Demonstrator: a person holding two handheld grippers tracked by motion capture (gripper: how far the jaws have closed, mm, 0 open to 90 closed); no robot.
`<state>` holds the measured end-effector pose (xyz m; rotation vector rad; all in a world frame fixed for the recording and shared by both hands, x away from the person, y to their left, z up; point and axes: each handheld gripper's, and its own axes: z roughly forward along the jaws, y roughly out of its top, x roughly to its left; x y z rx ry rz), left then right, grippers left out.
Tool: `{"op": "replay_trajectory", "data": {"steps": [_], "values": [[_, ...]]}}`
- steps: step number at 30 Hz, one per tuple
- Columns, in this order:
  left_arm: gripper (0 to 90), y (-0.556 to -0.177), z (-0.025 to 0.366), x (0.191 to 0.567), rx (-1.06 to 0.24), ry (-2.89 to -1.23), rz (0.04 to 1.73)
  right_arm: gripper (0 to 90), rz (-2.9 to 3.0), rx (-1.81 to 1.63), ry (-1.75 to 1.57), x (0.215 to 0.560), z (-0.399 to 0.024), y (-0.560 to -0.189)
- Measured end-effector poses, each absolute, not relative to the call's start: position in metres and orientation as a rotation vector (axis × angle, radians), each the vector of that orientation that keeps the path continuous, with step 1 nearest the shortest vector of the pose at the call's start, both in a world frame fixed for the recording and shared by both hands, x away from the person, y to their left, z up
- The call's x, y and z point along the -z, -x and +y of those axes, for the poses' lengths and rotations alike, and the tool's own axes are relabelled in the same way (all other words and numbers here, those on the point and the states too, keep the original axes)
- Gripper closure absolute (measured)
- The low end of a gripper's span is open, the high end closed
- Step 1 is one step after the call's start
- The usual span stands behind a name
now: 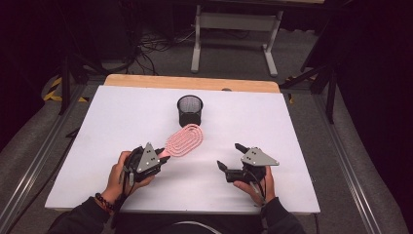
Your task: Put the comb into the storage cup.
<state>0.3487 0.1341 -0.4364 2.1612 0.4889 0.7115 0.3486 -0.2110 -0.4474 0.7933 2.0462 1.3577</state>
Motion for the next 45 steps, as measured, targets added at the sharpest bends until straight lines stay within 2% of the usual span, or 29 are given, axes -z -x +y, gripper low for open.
{"op": "replay_trajectory", "data": {"steps": [14, 30, 45], "values": [[69.6, -0.342, 0.129, 0.437, -0.766, -2.056, 0.441, 8.6, 1.973, -1.468, -0.758, 0.427, -0.199, -0.350], [69.6, -0.334, 0.117, 0.443, -0.810, -2.031, 0.367, 7.6, 1.970, -1.602, -0.735, 0.415, -0.191, -0.352], [69.6, -0.327, 0.108, 0.450, -0.831, -2.003, 0.345, 8.8, 1.999, -1.782, -0.803, 0.422, -0.178, -0.367]]}}
